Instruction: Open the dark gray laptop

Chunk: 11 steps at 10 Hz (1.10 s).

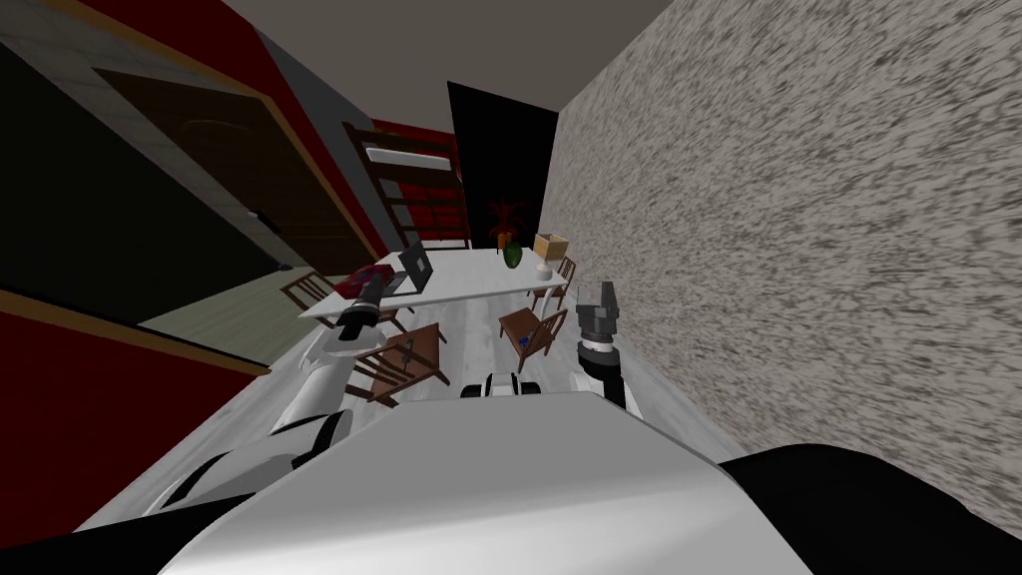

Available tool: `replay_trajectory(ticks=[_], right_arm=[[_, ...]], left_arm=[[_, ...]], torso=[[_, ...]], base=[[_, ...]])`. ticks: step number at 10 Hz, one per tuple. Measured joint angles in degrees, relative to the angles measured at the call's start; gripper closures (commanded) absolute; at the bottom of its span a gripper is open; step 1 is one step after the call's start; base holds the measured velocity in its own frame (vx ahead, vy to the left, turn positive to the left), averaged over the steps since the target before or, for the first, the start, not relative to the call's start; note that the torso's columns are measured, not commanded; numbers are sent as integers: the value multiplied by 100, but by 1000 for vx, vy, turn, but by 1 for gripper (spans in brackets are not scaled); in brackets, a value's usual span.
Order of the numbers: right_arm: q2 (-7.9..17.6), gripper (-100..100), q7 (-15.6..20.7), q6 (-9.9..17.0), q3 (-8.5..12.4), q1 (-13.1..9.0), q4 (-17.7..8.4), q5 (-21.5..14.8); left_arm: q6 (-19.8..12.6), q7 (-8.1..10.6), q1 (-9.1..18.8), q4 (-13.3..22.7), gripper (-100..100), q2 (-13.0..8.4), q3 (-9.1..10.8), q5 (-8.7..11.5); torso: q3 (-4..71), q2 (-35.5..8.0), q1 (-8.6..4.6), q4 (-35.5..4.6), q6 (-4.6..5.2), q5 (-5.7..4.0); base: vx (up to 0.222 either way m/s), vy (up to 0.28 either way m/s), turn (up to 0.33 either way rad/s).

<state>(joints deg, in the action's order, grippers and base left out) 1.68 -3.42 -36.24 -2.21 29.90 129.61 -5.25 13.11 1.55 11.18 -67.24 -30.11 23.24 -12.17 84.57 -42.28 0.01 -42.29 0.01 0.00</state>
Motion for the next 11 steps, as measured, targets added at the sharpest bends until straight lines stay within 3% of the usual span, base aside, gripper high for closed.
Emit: replay_trajectory(ticks=[11], right_arm=[[0,0,0,0,0,0,0,0]], left_arm=[[-235,-425,1171,1768,-100,-480,667,-161]], torso=[[-1,-1,0,0,0,0]], base=[[25,-20,-66]])
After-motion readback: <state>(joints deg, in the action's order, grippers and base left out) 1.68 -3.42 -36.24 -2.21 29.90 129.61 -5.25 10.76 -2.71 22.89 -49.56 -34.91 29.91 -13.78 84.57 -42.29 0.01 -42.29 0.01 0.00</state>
